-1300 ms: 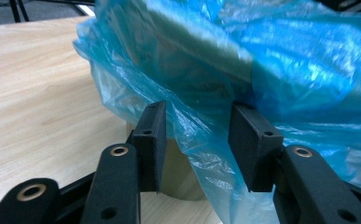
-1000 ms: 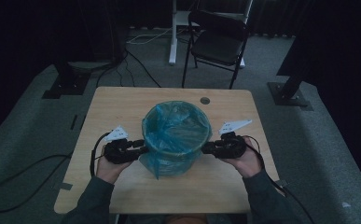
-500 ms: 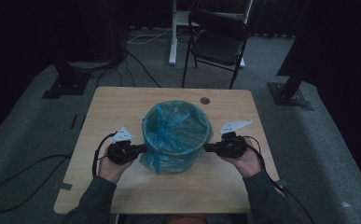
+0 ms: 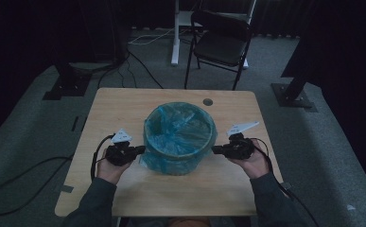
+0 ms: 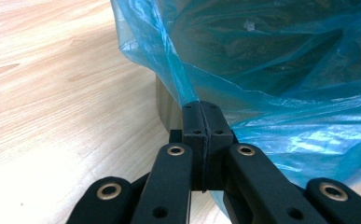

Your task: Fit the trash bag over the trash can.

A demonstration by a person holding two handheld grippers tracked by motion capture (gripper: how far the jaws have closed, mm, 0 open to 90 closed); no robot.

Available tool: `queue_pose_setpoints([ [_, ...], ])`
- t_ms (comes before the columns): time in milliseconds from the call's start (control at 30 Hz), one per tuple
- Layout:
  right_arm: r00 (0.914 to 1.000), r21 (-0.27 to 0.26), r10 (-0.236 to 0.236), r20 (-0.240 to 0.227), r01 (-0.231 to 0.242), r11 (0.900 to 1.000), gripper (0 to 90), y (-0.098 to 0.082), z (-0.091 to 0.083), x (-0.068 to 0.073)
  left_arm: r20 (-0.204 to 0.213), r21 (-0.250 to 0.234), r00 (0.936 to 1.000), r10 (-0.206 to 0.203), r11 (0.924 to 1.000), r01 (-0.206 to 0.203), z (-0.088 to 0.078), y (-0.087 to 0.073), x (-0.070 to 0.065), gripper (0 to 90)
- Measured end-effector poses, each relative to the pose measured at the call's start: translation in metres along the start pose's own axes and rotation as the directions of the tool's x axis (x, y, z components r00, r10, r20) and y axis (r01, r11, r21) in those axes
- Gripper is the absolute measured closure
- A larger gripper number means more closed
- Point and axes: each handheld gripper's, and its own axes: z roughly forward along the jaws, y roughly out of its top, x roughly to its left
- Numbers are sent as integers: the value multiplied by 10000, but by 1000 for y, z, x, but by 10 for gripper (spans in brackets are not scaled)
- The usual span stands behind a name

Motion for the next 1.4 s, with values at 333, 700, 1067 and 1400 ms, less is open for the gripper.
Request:
queue_pose_setpoints([
  [333, 9994, -486, 138, 317, -123, 9987, 750, -1, -9, -3, 121, -733, 9999, 73, 9973, -64, -13, 4, 1, 771],
  [700, 9995, -1233, -47, 303, 84, 9923, 647, 2, -22, -6, 229, -1906, 9996, 138, 9816, -92, -36, 18, 1, 671],
  [1067, 9996, -1437, -209, 206, 237, 9893, 686, 8, -19, -6, 286, -2315, 9977, 610, 9714, -527, -44, 48, -4, 665],
  [1400, 9992, -1464, -376, -111, 355, 9886, 748, 13, -12, -4, 515, -2313, 9912, 1216, 9670, -1066, -39, 78, -11, 643],
])
